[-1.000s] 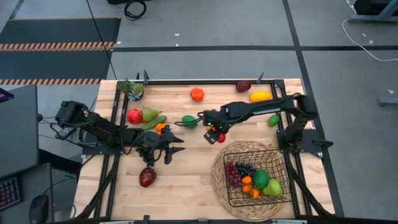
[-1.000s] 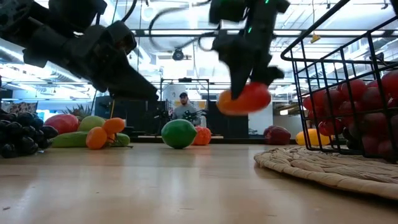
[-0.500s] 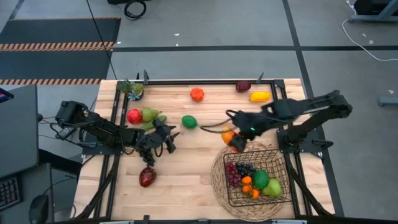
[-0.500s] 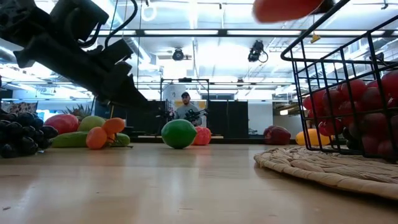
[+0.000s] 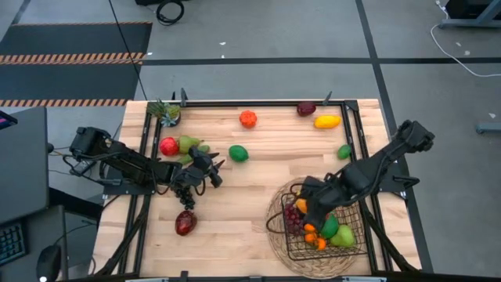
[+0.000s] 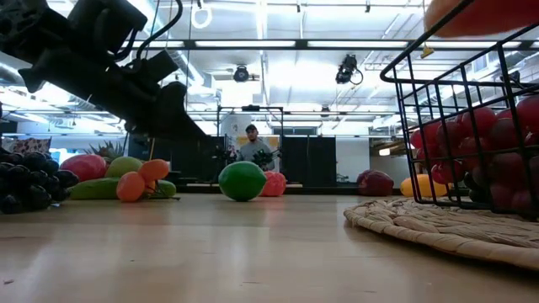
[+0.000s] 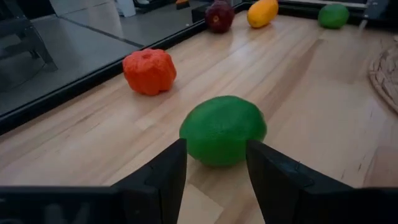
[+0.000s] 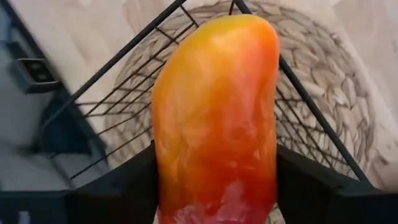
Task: Build produce basket
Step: Put the orange mango into the black wire basket, then put the orange tangerines into the black wire basket
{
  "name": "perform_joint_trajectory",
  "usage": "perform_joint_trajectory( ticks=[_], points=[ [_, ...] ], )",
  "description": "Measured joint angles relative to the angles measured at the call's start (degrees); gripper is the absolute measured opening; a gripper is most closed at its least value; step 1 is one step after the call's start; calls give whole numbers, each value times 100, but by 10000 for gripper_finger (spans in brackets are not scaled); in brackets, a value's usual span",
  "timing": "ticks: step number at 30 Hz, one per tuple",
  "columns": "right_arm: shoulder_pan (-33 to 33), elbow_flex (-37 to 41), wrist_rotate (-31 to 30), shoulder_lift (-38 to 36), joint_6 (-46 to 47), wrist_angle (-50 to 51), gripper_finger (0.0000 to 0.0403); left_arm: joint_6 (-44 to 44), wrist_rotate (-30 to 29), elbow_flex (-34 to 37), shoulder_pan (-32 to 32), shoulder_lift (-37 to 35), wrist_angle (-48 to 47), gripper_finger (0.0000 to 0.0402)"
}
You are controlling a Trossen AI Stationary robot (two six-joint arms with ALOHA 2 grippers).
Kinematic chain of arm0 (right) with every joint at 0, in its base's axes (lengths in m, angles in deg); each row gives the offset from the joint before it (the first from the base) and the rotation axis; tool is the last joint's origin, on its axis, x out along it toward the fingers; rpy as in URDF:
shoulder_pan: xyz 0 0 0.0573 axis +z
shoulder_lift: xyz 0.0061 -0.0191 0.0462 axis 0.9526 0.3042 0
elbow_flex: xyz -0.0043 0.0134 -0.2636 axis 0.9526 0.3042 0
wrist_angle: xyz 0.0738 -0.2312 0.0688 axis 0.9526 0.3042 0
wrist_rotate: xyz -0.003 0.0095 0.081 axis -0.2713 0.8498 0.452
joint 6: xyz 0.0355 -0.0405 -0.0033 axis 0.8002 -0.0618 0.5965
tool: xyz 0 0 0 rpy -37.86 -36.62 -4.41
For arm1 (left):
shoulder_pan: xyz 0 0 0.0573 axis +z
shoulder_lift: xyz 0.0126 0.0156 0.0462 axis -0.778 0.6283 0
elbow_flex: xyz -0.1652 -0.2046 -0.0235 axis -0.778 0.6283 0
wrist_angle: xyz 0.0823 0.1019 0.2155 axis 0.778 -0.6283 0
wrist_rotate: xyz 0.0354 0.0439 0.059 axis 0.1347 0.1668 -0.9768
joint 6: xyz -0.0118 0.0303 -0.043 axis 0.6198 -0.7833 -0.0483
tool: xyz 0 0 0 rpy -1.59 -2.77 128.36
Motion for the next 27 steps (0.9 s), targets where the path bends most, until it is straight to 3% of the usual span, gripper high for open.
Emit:
perform_joint_trajectory(
  ticks=[4,9,12,18,23,27],
  points=[
    [152,0,-297,278,-88,-28,308,38,72,0,0,0,4,172],
    [177,2,-859,404,-167,-33,349,-19,1076,-193,135,-23,-127,172],
    [236,2,-1911,405,-206,-215,363,-76,1514,-588,195,-37,-892,172],
    [472,0,-4173,445,-367,-551,369,23,1587,-1442,79,-35,-3086,172],
    [411,5,-4508,445,-328,-665,364,-272,1694,-1963,81,-35,-3826,172],
    [174,251,-4630,445,-684,-1223,359,-802,2208,-2390,80,-33,-3760,172]
  ],
)
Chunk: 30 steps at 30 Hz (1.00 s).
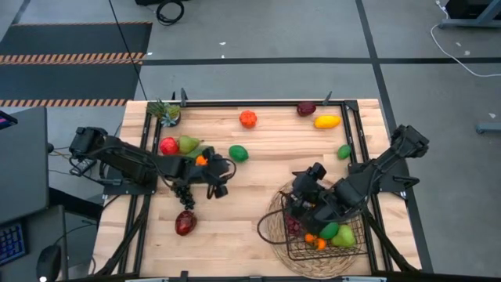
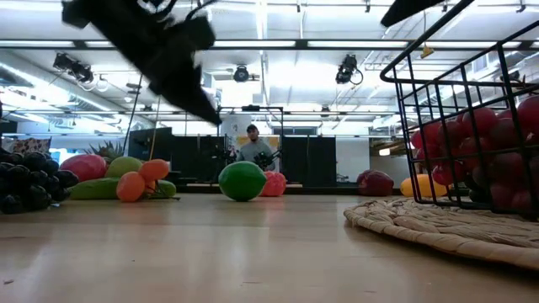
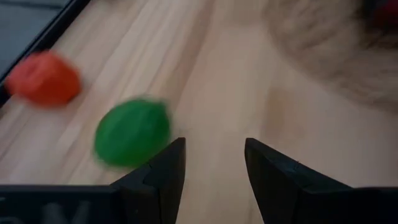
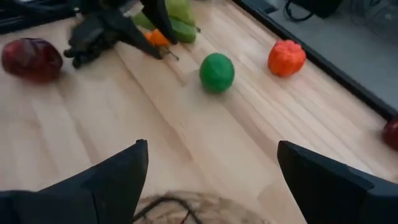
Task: Build produce basket
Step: Put the orange tangerines into the black wire basket
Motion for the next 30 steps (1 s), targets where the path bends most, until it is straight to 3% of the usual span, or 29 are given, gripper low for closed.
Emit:
perform_joint_trajectory(
  ticks=[8,14,19,26,30],
  points=[
    [-475,514,57,0,-1368,-1083,349,-122,733,-353,1,0,-505,172],
    [-620,560,43,-2,-2422,-1597,348,-542,728,-355,6,0,-1868,172],
    [-648,561,-219,-7,-2708,-1734,348,-500,712,-355,6,0,-2691,172],
    [-653,885,-171,-2,-2836,-1822,348,-120,101,-355,20,0,-2988,172],
    [-713,984,-174,-2,-2876,-1812,348,61,35,-355,188,0,-3163,172]
  ],
)
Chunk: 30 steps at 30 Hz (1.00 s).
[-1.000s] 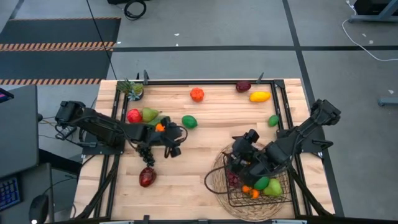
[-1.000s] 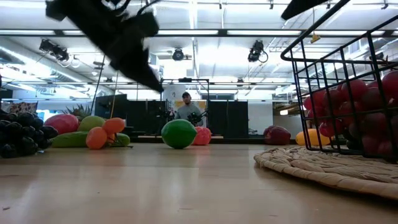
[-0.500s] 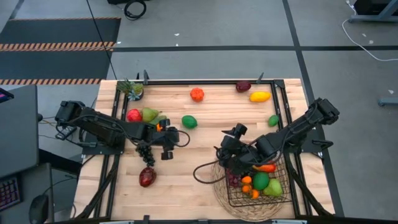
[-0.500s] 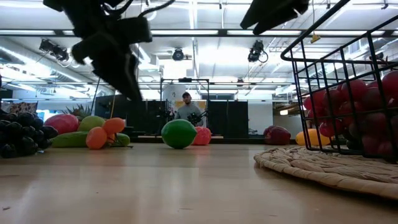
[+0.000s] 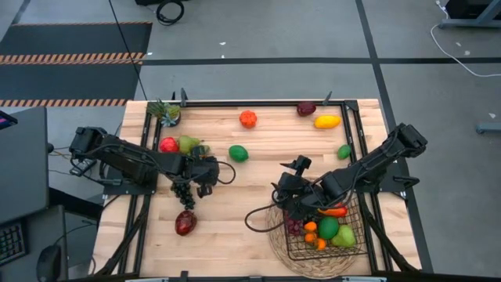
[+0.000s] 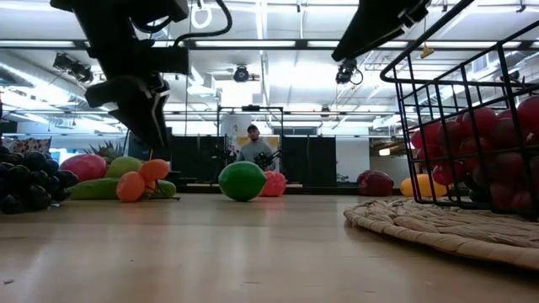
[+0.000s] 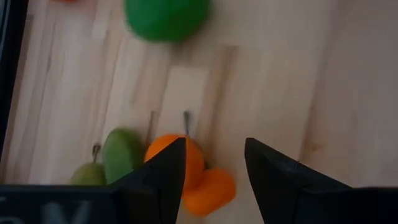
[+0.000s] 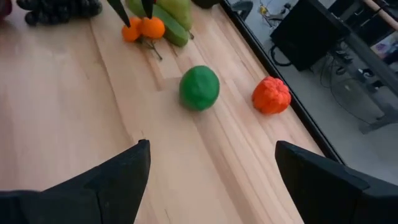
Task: Build produce basket
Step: Put the orange tangerines into the black wire basket
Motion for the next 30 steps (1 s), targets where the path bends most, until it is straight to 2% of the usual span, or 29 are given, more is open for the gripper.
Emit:
perform_joint_trajectory(
  ticks=[7,9,13,17,24,30],
  points=[
    [-42,6,-9,0,-9,-8,348,983,-19,1,541,0,-1010,172],
    [-42,6,-11,0,-123,-25,348,969,33,2,603,0,-923,172],
    [-82,6,-15,0,-378,-132,348,805,504,1,609,0,-636,177],
    [-177,6,-13,0,-682,-341,348,966,757,2,661,0,-636,207],
    [-322,6,284,0,-1231,-946,348,1183,797,21,894,91,-662,276],
    [-335,6,475,0,-1555,-1336,348,1182,911,26,1168,368,-573,297]
  ],
)
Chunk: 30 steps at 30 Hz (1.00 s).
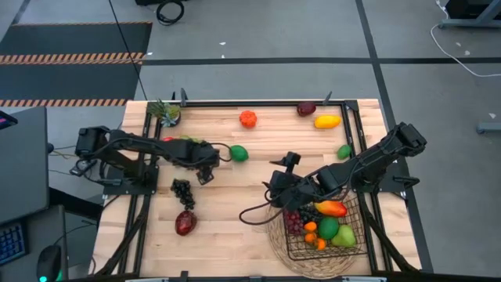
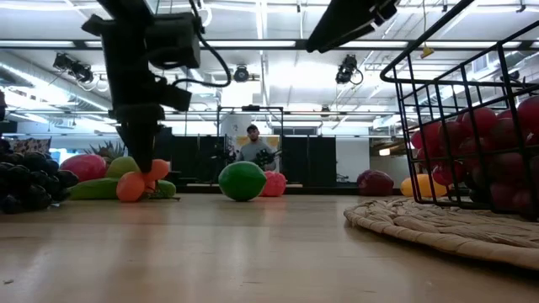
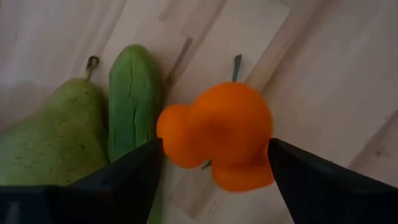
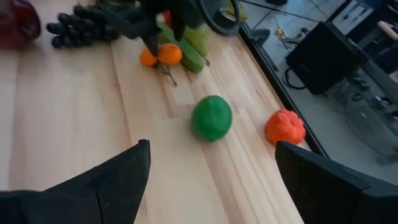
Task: Build produce basket
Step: Put the orange tangerines into the black wire basket
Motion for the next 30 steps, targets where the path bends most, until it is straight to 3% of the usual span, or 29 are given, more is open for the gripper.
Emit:
perform_joint_trajectory(
  ticks=[17,30],
  points=[
    [-28,2,170,0,-583,-242,348,168,177,1,380,987,604,293],
    [-243,2,419,0,-1397,-893,348,800,172,-2,122,1016,702,216]
  ],
)
